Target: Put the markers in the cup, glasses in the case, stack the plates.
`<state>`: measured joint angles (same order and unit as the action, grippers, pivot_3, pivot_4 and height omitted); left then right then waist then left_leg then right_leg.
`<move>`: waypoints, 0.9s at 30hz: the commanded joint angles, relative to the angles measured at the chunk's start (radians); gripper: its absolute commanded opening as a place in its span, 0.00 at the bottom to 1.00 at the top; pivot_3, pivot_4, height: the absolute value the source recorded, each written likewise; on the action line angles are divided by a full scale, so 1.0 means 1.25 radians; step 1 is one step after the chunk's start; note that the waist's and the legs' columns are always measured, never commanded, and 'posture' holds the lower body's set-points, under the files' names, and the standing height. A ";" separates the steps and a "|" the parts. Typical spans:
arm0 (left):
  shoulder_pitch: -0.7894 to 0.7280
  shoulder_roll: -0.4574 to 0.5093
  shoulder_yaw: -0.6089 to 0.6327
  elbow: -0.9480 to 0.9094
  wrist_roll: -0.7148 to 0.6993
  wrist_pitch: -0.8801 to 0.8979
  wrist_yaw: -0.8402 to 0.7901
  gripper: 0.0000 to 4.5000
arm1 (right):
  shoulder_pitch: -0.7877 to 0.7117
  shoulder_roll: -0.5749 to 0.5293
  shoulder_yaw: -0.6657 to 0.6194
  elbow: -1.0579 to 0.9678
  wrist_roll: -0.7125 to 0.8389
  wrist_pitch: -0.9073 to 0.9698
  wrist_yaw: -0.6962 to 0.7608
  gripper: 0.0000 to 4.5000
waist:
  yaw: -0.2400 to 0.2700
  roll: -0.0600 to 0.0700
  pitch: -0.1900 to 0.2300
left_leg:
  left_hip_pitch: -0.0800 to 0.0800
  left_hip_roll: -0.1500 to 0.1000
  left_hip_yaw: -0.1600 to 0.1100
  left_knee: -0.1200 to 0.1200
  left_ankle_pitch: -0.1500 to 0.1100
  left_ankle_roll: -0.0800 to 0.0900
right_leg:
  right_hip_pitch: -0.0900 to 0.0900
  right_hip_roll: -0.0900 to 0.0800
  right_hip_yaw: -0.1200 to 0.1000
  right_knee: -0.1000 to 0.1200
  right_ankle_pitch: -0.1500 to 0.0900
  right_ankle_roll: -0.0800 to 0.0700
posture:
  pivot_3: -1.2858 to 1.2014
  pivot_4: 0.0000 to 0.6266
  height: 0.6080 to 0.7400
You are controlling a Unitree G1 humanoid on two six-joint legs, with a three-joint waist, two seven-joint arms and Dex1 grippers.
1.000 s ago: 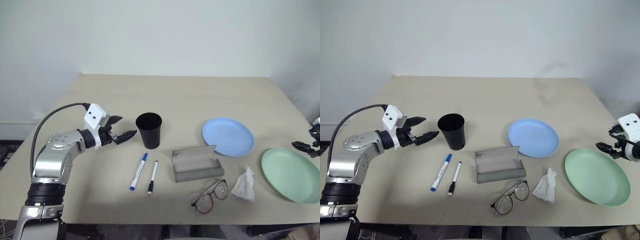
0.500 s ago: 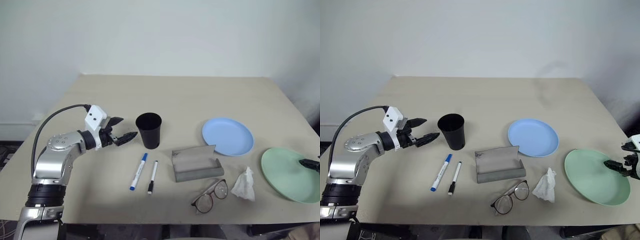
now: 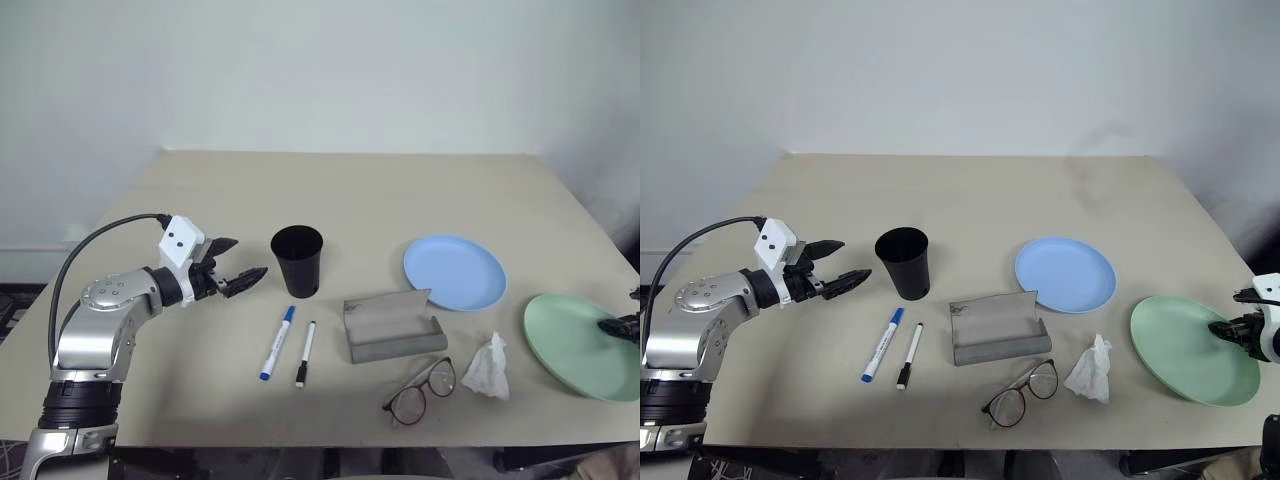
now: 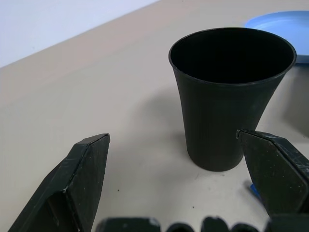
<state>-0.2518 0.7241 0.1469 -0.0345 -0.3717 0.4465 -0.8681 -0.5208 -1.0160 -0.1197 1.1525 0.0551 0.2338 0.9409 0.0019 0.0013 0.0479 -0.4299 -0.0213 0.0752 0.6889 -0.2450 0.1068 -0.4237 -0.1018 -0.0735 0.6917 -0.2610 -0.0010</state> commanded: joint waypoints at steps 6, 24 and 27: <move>-0.002 0.011 0.028 -0.036 -0.011 0.002 0.011 1.00 | -0.065 -0.009 -0.016 0.020 0.000 -0.015 0.013 0.17 | -0.003 0.002 0.000 | 0.000 0.000 0.001 0.003 -0.001 0.001 | 0.000 -0.001 0.000 0.000 0.002 0.003 | 0.52 0.00 0.70; -0.011 0.010 0.021 -0.026 -0.004 0.000 0.014 1.00 | -0.099 -0.015 -0.020 0.032 -0.005 -0.007 0.040 0.17 | -0.001 0.004 0.000 | 0.000 0.000 0.002 0.003 -0.001 0.002 | -0.001 -0.001 0.000 0.000 0.003 0.002 | 0.52 0.00 0.70; -0.010 0.010 0.021 -0.026 -0.004 0.000 0.014 1.00 | -0.096 -0.019 -0.015 0.031 -0.009 -0.009 0.056 0.17 | -0.002 0.005 0.000 | 0.000 0.000 0.002 0.003 -0.001 0.002 | -0.001 -0.001 0.000 0.000 0.003 0.002 | 0.52 0.00 0.70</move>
<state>-0.2452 0.7241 0.1485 -0.0424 -0.3709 0.4534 -0.8549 -0.6256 -1.0150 -0.1350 1.2025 0.0442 0.2367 0.9971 0.0000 0.0072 0.0483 -0.4303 -0.0212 0.0771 0.6924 -0.2468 0.1096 -0.4250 -0.1036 -0.0735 0.6915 -0.2575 0.0020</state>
